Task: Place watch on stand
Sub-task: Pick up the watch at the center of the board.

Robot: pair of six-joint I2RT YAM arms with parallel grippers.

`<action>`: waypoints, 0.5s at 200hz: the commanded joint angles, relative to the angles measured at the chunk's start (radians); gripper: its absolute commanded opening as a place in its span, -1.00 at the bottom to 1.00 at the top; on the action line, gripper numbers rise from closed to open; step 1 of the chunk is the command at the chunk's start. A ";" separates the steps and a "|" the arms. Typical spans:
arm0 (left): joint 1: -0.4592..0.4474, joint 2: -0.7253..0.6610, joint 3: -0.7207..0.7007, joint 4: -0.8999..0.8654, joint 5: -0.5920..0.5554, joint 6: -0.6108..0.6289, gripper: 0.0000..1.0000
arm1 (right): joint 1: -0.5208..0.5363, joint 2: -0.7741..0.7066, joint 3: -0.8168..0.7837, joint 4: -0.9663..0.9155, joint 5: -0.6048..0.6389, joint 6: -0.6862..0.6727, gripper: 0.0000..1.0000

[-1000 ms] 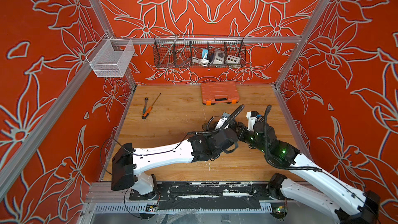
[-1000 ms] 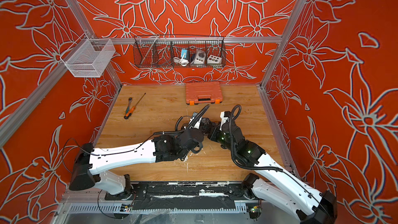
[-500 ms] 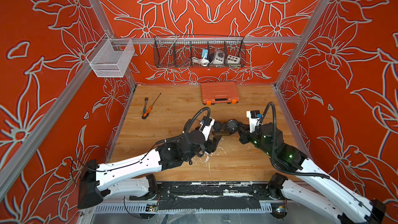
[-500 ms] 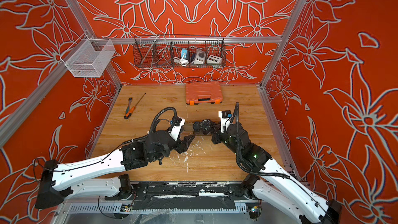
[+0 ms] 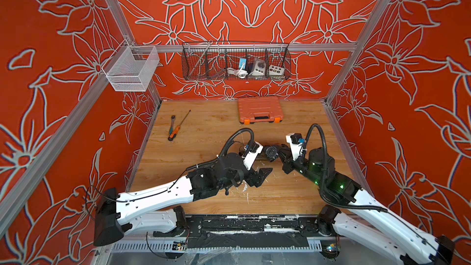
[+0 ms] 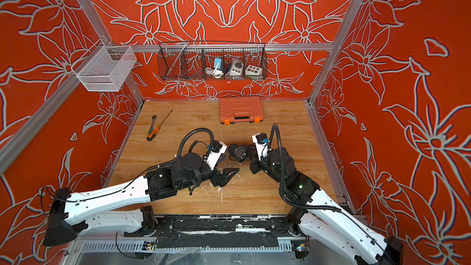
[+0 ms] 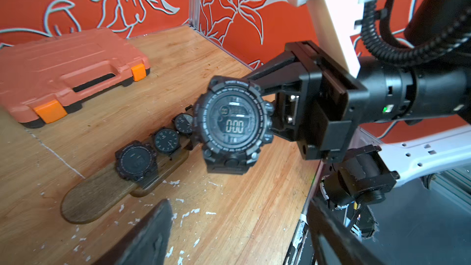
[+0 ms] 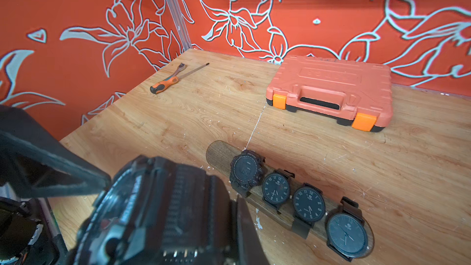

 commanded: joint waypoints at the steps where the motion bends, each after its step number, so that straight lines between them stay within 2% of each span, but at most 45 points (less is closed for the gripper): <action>1: 0.004 0.028 0.054 -0.020 -0.002 -0.006 0.63 | 0.008 -0.001 -0.015 0.057 -0.025 -0.031 -1.00; 44: 0.003 0.069 0.102 -0.074 -0.066 -0.032 0.64 | 0.017 0.007 -0.017 0.060 -0.030 -0.016 -1.00; 100: 0.004 0.118 0.146 -0.102 -0.082 -0.016 0.61 | 0.037 0.009 -0.028 0.079 -0.053 -0.012 -1.00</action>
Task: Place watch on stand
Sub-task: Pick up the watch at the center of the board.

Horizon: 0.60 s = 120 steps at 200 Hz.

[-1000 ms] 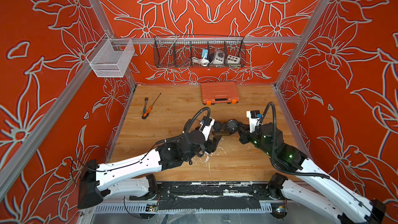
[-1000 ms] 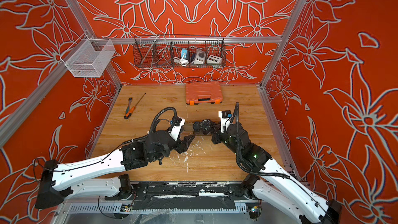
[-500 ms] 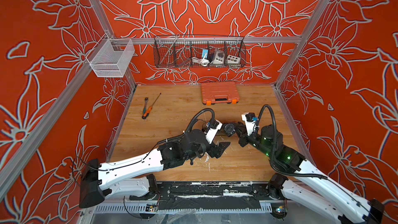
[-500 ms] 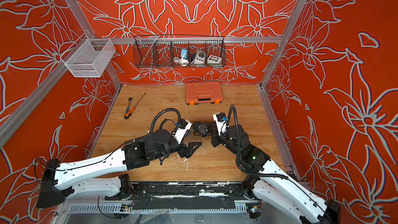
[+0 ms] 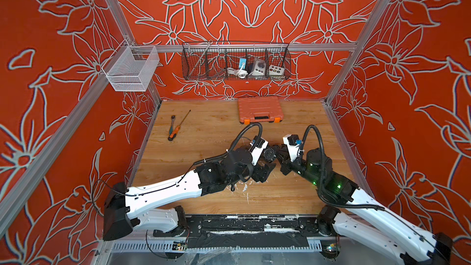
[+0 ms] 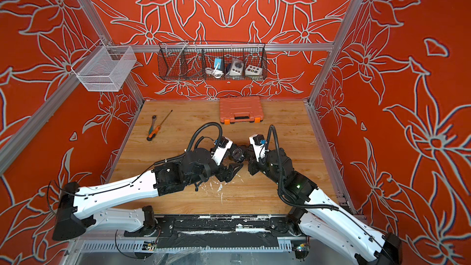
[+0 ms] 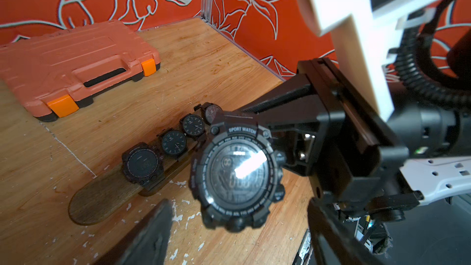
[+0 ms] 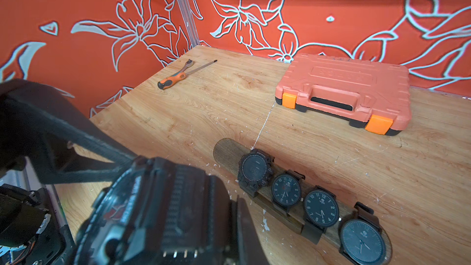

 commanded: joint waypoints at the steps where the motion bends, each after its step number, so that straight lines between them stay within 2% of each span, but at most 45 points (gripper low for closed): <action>1: 0.003 0.018 0.031 -0.022 -0.021 0.007 0.60 | 0.015 -0.004 -0.008 0.048 -0.028 -0.008 -1.00; 69: 0.006 0.043 0.054 -0.036 -0.029 0.013 0.35 | 0.034 -0.001 -0.009 0.052 -0.040 -0.031 -1.00; 120: 0.017 0.039 0.053 -0.043 -0.024 0.021 0.41 | 0.046 0.014 -0.007 0.044 -0.046 -0.044 -1.00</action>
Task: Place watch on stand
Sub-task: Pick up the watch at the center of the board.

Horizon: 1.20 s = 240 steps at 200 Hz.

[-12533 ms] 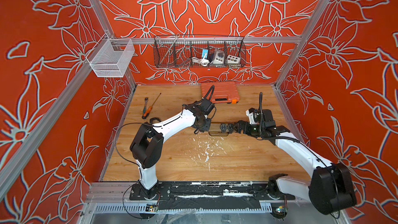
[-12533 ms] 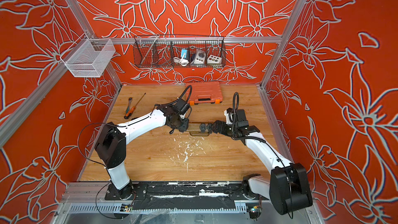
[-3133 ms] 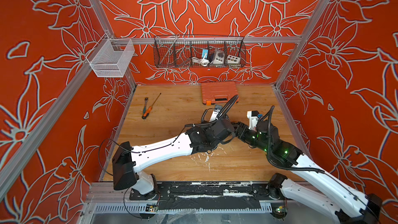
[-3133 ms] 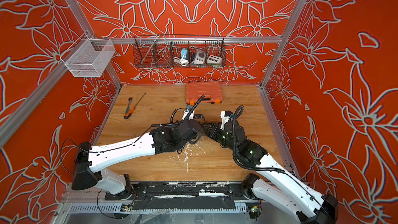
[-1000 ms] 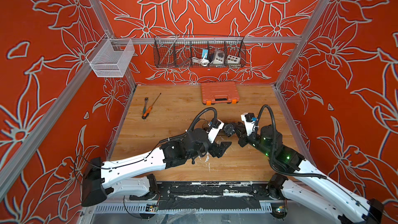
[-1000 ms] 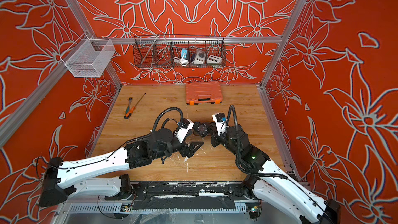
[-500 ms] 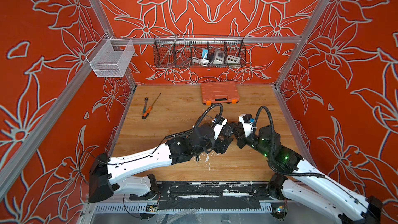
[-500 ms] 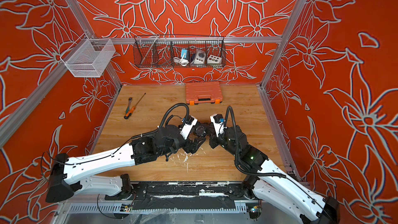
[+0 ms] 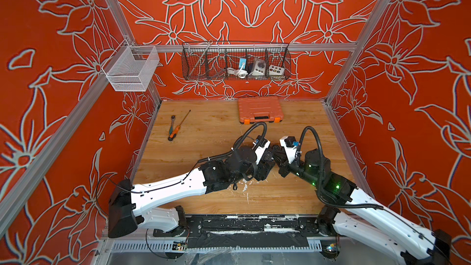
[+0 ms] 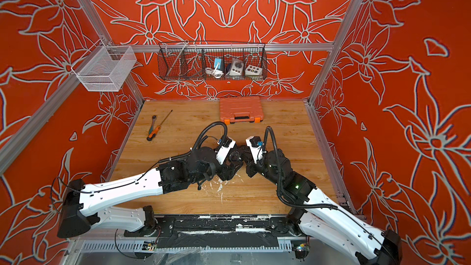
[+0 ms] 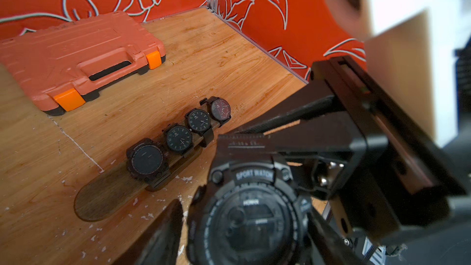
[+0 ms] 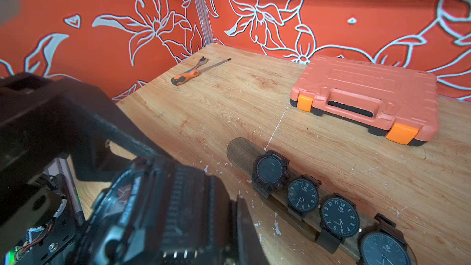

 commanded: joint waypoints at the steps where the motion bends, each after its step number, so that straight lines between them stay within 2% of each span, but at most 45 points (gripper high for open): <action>1: 0.010 -0.003 0.022 -0.008 -0.008 0.015 0.41 | 0.015 0.000 -0.003 0.026 -0.015 -0.023 -1.00; 23: 0.016 -0.002 0.019 -0.011 -0.003 0.013 0.36 | 0.019 -0.001 -0.003 0.021 -0.013 -0.023 -1.00; 98: 0.022 0.016 0.030 -0.019 0.063 0.032 -0.22 | 0.025 0.024 0.029 -0.032 0.001 -0.019 -1.00; 130: 0.022 0.021 0.031 -0.020 0.058 0.035 -0.42 | 0.025 0.052 0.057 -0.064 0.001 -0.010 -1.00; 150: 0.022 0.013 0.021 -0.010 0.049 0.036 -0.53 | 0.025 0.053 0.060 -0.068 0.012 -0.009 -1.00; 167: 0.022 -0.003 -0.001 0.016 0.043 0.034 -0.54 | 0.026 0.044 0.063 -0.076 0.026 -0.007 -1.00; 199: 0.052 -0.009 -0.006 -0.018 0.013 0.000 -0.59 | 0.025 0.005 0.073 -0.117 0.040 -0.010 -0.41; 223: 0.109 -0.031 -0.013 -0.048 0.026 -0.060 -0.59 | 0.025 -0.028 0.082 -0.171 0.127 -0.018 -0.07; 240: 0.155 -0.056 -0.020 -0.075 0.027 -0.083 -0.59 | 0.025 -0.044 0.084 -0.204 0.163 -0.001 0.07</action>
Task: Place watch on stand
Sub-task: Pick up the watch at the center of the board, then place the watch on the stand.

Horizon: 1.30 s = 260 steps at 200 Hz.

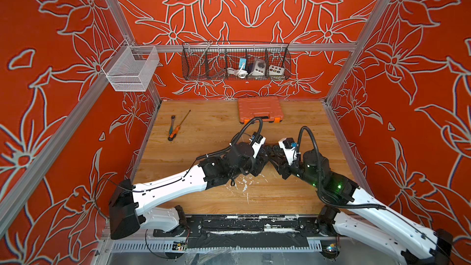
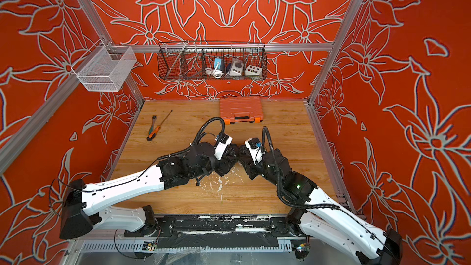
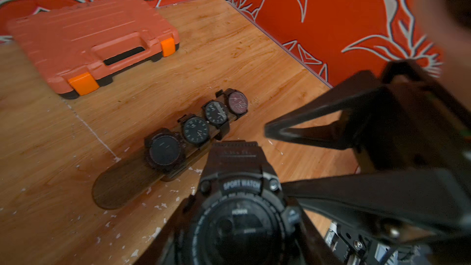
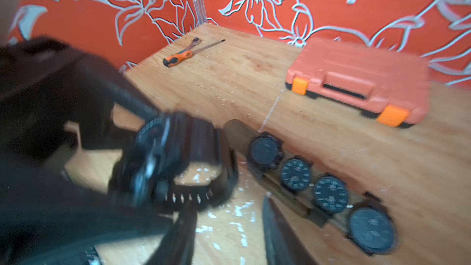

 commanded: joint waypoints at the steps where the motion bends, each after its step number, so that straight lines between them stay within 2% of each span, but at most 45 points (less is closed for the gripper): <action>1: 0.059 -0.058 -0.011 -0.038 -0.013 -0.054 -0.59 | 0.006 -0.029 0.039 -0.062 0.091 0.002 0.09; 22: 0.125 -0.075 -0.025 -0.087 -0.045 -0.074 -0.59 | 0.005 -0.041 0.033 -0.097 0.183 0.033 0.29; 47: 0.228 -0.066 -0.030 -0.137 -0.038 -0.087 -0.54 | -0.011 -0.004 0.055 -0.170 0.321 0.059 0.41; 77: 0.328 0.003 0.008 -0.188 -0.065 -0.103 -0.55 | -0.091 0.129 0.147 -0.297 0.331 0.117 0.50; 94: 0.360 0.046 0.017 -0.181 -0.081 -0.109 -0.55 | -0.167 0.155 0.156 -0.309 0.289 0.150 0.55; 115: 0.393 0.106 0.030 -0.177 -0.067 -0.129 -0.56 | -0.299 0.174 0.146 -0.306 0.167 0.207 0.58; 174: 0.395 0.217 0.039 -0.116 -0.004 -0.130 -0.58 | -0.508 0.307 0.164 -0.326 0.028 0.312 0.67; 209: 0.392 0.275 0.052 -0.100 0.010 -0.142 -0.59 | -0.597 0.393 0.165 -0.255 -0.092 0.346 0.72; 260: 0.356 0.348 0.101 -0.106 0.022 -0.154 -0.59 | -0.669 0.453 0.110 -0.144 -0.244 0.374 0.74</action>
